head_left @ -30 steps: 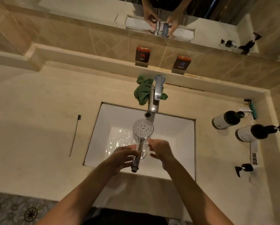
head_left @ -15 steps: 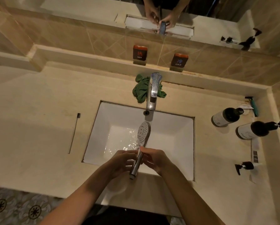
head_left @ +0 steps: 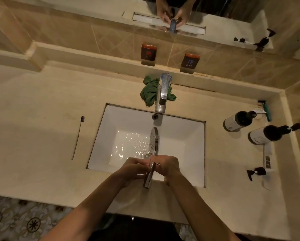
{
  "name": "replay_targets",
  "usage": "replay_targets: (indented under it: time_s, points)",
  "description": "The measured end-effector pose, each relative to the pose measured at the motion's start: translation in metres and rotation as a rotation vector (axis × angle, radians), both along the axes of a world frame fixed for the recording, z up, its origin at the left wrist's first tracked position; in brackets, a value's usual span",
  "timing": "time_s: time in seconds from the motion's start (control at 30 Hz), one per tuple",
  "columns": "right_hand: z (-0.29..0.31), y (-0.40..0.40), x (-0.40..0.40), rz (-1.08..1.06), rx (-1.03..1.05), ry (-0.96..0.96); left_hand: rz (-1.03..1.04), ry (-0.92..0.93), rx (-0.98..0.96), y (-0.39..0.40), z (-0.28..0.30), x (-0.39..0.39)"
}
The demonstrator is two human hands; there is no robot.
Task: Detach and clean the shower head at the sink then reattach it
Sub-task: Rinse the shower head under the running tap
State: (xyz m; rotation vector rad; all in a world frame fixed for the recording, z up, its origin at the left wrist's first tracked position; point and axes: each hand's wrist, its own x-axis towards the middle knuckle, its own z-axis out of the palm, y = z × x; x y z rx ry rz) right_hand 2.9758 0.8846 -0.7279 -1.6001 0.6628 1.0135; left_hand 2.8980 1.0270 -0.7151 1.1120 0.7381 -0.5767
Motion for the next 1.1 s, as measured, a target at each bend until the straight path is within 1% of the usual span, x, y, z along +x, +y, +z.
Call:
replay_targets:
  time_s: [0.1,0.2,0.27,0.3,0.37,0.47,0.5,0.57,0.63,0.7,0.77,0.87,1.0,1.1]
  points:
    - [-0.001,0.0,-0.004,0.026,-0.103,-0.018,-0.007,0.041,-0.002,-0.002,0.001,-0.002]
    - [0.0,0.008,-0.005,0.042,-0.104,-0.064,-0.007,0.019,0.0,-0.001,0.002,-0.003]
    - [0.001,0.012,-0.006,0.098,-0.228,-0.131,0.025,0.042,-0.027,-0.001,0.004,-0.005]
    - [0.001,0.012,-0.008,0.071,-0.24,-0.176,0.035,0.039,-0.046,-0.001,0.005,-0.005]
    - [0.001,0.013,-0.014,0.0,-0.174,-0.252,0.034,0.021,-0.032,0.001,0.007,-0.004]
    - [0.002,0.014,-0.019,0.017,-0.228,-0.29,0.03,0.01,-0.022,0.003,0.01,-0.006]
    - [0.003,0.013,-0.02,0.003,-0.205,-0.3,0.012,0.0,-0.02,0.004,0.01,-0.006]
    - [0.003,0.016,-0.02,0.0,-0.133,-0.283,-0.02,0.002,0.018,0.005,0.01,-0.004]
    - [0.005,0.018,-0.019,0.023,-0.14,-0.23,-0.007,0.026,0.022,0.006,0.011,-0.004]
    - [0.006,0.018,-0.019,0.009,-0.149,-0.279,-0.003,0.021,-0.001,0.006,0.011,-0.004]
    - [0.007,0.021,-0.02,-0.033,-0.103,-0.296,-0.003,0.008,-0.001,0.01,0.011,-0.003]
    - [0.006,0.025,-0.02,-0.026,-0.171,-0.294,-0.009,0.011,-0.028,0.014,0.01,-0.004]
    - [0.008,0.029,-0.02,-0.03,-0.158,-0.325,-0.033,-0.026,-0.029,0.019,0.009,-0.003]
    - [0.009,0.028,-0.023,-0.016,-0.155,-0.385,-0.052,-0.049,-0.051,0.022,0.009,-0.004]
